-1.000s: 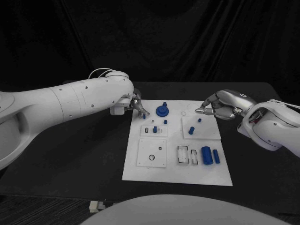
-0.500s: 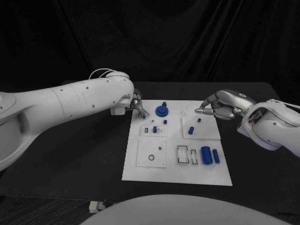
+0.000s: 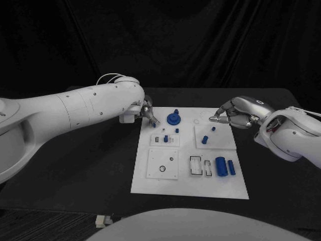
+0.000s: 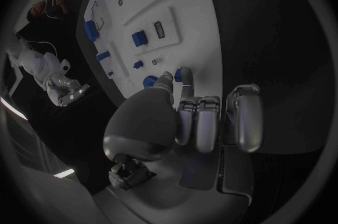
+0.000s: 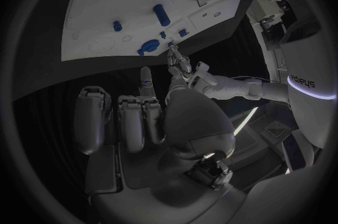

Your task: Assemble the parts on the task board

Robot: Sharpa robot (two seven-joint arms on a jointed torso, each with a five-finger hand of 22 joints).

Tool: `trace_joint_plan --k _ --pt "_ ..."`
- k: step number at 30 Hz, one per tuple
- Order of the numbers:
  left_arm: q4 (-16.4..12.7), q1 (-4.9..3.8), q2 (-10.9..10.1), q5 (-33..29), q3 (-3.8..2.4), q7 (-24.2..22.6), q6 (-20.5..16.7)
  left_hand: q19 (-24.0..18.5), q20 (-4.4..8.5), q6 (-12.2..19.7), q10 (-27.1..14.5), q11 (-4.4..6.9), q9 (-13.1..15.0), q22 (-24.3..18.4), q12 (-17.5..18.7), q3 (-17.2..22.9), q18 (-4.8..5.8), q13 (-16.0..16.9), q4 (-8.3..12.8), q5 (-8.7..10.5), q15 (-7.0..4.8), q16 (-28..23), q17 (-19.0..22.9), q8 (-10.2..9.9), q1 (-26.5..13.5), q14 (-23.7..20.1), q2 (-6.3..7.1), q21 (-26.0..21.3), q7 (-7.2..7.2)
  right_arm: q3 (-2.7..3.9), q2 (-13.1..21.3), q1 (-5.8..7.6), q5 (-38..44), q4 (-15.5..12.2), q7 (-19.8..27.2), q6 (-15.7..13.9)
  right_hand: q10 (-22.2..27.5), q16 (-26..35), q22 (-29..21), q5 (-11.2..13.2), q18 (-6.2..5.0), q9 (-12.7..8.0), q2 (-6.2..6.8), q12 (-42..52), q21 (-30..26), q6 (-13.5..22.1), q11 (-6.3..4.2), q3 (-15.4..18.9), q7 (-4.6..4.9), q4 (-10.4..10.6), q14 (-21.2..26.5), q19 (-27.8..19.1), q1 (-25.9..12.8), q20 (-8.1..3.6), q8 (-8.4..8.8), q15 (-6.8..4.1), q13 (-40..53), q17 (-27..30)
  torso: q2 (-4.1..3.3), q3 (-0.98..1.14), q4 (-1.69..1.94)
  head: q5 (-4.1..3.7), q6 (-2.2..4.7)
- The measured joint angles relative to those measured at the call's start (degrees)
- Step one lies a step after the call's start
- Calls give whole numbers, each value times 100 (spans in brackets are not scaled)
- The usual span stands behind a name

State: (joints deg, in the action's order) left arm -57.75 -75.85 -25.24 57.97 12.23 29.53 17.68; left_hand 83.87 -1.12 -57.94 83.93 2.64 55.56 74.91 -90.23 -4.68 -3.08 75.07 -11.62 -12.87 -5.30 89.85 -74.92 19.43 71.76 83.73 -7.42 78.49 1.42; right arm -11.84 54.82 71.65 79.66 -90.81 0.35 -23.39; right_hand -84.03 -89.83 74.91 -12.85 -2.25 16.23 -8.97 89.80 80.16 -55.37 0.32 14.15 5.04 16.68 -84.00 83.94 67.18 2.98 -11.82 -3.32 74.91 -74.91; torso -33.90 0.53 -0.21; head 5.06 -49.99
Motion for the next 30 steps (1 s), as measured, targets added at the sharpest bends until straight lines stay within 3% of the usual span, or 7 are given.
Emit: trace_joint_plan --k 7,13,17,21,25,27,30 --pt "36 3 23 0 0 -13 -2 0 0 63 0 0 226 0 -2 165 0 0 -23 -463 -3 0 0 130 25 3 25 0 -62 0 -3 -6 0 11 -1 12 0 0 0 0 0 5 0 0 0 0 0 0 0 0 0 0 0 0 0 0 0 0 0 0 1 0 0" --pt "58 6 41 1 0 -25 -2 0 0 83 4 3 333 0 -3 320 0 -1 18 -734 -21 0 0 170 102 22 103 0 -82 0 1 -7 0 12 -3 21 0 0 -1 0 0 4 0 0 0 0 0 0 0 0 0 0 0 0 0 0 0 0 0 0 1 -4 0" --pt "74 7 58 1 -1 -40 -2 0 0 121 -7 31 373 0 -3 475 0 -1 47 -766 -21 0 0 197 138 23 137 0 -82 0 1 -9 0 16 -4 29 0 0 -1 1 0 4 0 0 0 0 0 0 0 0 0 0 0 0 0 0 0 0 0 0 1 -2 0" --pt "91 8 70 1 -1 -63 -4 0 0 126 -7 32 415 0 -3 716 0 -2 36 -999 -21 0 1 197 203 22 188 1 -78 0 0 -11 0 19 -6 40 0 0 -1 1 0 4 0 0 0 0 0 0 0 0 0 0 0 0 0 0 0 0 0 -1 -1 5 0" --pt "95 8 73 1 -1 -88 -9 14 14 165 3 43 468 0 -3 1168 0 -19 78 -1353 -21 0 1 197 290 23 274 1 -39 0 0 -14 0 19 -8 51 0 0 -1 1 0 4 0 0 0 0 0 0 0 0 0 0 0 0 0 0 0 0 0 -1 -2 7 0" --pt "93 9 70 1 -1 -97 -9 14 14 180 7 47 496 0 -1 1385 0 -20 53 -1393 -22 0 1 197 323 24 341 1 -27 0 1 -15 0 19 -9 56 0 0 2 1 0 3 0 0 0 0 0 0 0 0 0 0 0 0 0 0 0 0 0 -1 -2 7 0" --pt "65 9 41 1 -1 -98 -10 13 13 197 41 83 529 0 22 1786 0 -23 15 -1407 -23 0 1 197 249 24 585 -27 -25 0 5 -16 0 19 -10 61 0 0 4 1 0 3 0 0 0 0 0 0 0 0 0 0 0 0 0 0 0 0 0 -1 -2 4 0"
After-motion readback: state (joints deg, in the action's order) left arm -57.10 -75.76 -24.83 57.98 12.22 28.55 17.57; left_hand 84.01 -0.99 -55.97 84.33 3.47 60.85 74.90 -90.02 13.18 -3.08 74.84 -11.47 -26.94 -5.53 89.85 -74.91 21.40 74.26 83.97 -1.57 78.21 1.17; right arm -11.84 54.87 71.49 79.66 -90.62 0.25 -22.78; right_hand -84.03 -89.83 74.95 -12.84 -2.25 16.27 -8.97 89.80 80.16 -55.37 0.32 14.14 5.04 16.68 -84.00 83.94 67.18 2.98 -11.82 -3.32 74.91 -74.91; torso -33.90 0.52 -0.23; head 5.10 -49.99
